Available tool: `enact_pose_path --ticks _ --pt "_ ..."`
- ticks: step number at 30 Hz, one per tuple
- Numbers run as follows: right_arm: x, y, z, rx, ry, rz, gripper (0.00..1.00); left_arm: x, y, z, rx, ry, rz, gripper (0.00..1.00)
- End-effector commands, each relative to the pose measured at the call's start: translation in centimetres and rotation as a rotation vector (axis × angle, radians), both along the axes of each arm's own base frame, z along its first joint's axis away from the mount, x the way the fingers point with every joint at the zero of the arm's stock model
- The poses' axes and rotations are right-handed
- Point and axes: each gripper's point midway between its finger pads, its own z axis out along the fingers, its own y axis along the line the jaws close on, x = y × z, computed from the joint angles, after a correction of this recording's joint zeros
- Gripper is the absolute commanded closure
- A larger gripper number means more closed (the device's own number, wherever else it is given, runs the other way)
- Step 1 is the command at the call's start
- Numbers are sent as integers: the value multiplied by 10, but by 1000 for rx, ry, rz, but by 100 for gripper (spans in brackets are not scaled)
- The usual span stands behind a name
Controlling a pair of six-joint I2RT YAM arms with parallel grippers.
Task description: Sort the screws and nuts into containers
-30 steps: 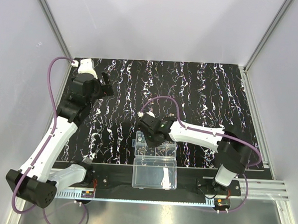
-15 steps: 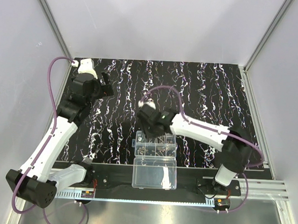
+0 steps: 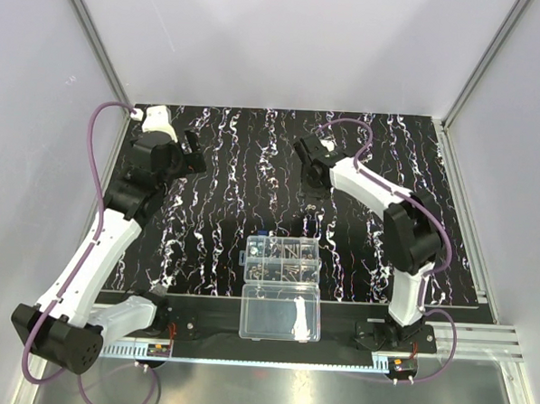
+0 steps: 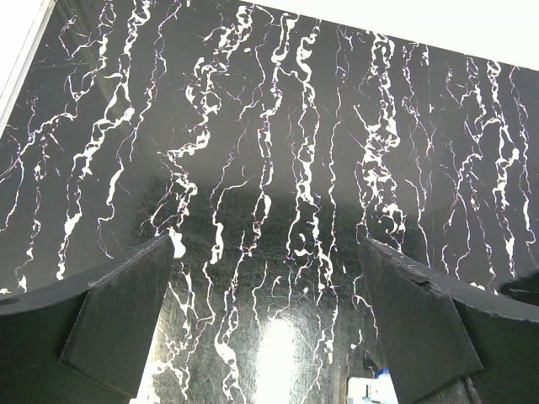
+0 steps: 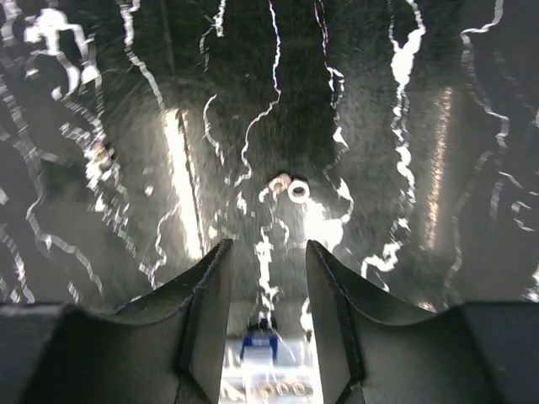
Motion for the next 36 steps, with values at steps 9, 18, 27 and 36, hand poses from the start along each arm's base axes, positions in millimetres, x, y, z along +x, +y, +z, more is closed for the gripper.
enact_pose_path --ticks 9,18,27,36 --pt "21 16 -22 134 6 -257 51 8 -2 14 -12 -50 1 1" --pt "19 3 -37 67 44 -376 50 7 -1 16 -12 -58 3 1" --pt "20 0 -55 39 65 -410 54 7 2 16 1 -59 16 1" --pt "30 5 -54 48 52 -395 60 8 5 13 15 -52 30 1"
